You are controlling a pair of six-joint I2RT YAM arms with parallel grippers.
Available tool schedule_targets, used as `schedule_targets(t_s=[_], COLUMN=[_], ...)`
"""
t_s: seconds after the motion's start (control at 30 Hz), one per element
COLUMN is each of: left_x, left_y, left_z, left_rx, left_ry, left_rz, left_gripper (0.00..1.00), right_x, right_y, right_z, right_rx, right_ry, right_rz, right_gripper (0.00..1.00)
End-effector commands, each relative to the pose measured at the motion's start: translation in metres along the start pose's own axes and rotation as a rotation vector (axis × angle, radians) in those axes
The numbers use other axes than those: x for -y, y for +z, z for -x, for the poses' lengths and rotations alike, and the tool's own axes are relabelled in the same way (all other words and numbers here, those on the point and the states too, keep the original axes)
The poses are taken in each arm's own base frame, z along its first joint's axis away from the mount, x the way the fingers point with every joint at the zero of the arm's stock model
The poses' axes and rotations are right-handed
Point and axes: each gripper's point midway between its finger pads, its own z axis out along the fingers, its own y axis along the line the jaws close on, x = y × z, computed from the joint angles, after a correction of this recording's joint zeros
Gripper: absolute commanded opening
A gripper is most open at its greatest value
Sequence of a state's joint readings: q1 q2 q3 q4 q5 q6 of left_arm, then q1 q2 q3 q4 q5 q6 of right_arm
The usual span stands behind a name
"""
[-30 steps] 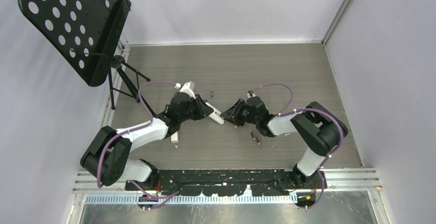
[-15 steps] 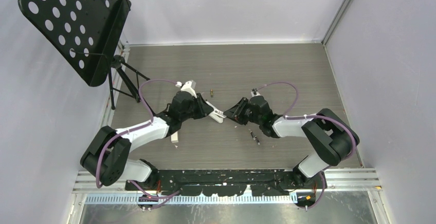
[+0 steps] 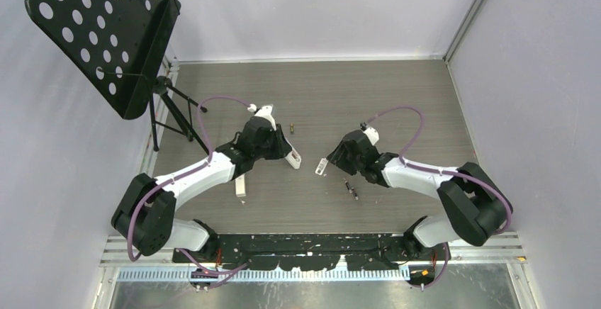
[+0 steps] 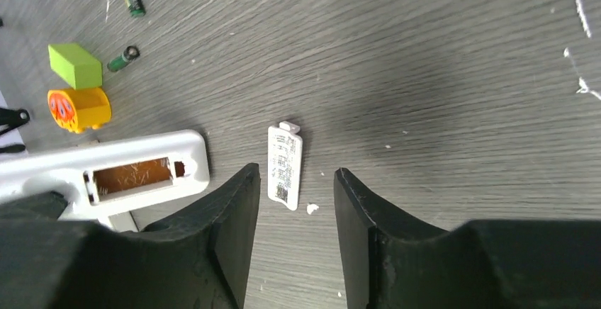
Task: Load the batteries into the remote control
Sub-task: Remove the battery cover from the remote control, then adjust the remote control.
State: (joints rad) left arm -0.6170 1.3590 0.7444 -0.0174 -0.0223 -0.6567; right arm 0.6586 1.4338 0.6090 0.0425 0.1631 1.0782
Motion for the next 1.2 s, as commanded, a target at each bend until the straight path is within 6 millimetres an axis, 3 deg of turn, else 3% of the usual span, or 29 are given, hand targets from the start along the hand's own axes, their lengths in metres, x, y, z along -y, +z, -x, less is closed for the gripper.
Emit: schedule_targets(t_s=[0.0,0.07,0.13,0.23,0.37,0.6,0.83,0.93,1.1,1.13,1.17], left_x=[-0.021,0.006,0.032,0.07,0.103,0.134,0.144,0.148,0.15,0.151,0.156], left_y=[-0.015,-0.023,-0.034,-0.054,-0.086,-0.124,-0.142,-0.15,-0.164,-0.167,-0.17], left_z=[-0.028,-0.026,-0.026,-0.029,-0.034,-0.029,-0.024,-0.02,-0.012,-0.011,-0.005], left_rx=[-0.157,-0.192,-0.225,-0.269,-0.313,-0.272,-0.24,-0.222,-0.185,-0.181,-0.153], left_ry=[0.181,0.242,0.292,0.294,0.295,0.296,0.328,0.344,0.374,0.365,0.366], left_rz=[0.052,-0.09,-0.235,-0.456,-0.679,-0.915,-1.007,-1.027,-1.024,-1.027,-1.042], left_gripper=[0.0,0.0,0.0,0.0,0.0,0.0,0.0,0.0,0.0,0.04,0.16], right_x=[-0.031,-0.06,-0.088,-0.109,-0.113,-0.105,-0.105,-0.107,-0.112,-0.113,-0.115], right_y=[-0.024,-0.039,-0.064,-0.1,-0.129,-0.166,-0.181,-0.185,-0.19,-0.191,-0.191], right_z=[0.022,0.019,0.0,-0.017,-0.027,-0.063,-0.073,-0.077,-0.074,-0.073,-0.072], right_rx=[0.045,0.011,-0.077,-0.148,-0.209,-0.382,-0.447,-0.464,-0.47,-0.468,-0.463], right_ry=[-0.179,-0.302,-0.454,-0.589,-0.685,-0.74,-0.744,-0.733,-0.711,-0.71,-0.708], right_rz=[0.09,0.243,0.452,0.668,0.757,0.966,1.026,1.031,1.034,1.034,1.034], right_gripper=[0.55,0.67,0.75,0.81,0.82,0.81,0.68,0.46,0.3,0.24,0.19])
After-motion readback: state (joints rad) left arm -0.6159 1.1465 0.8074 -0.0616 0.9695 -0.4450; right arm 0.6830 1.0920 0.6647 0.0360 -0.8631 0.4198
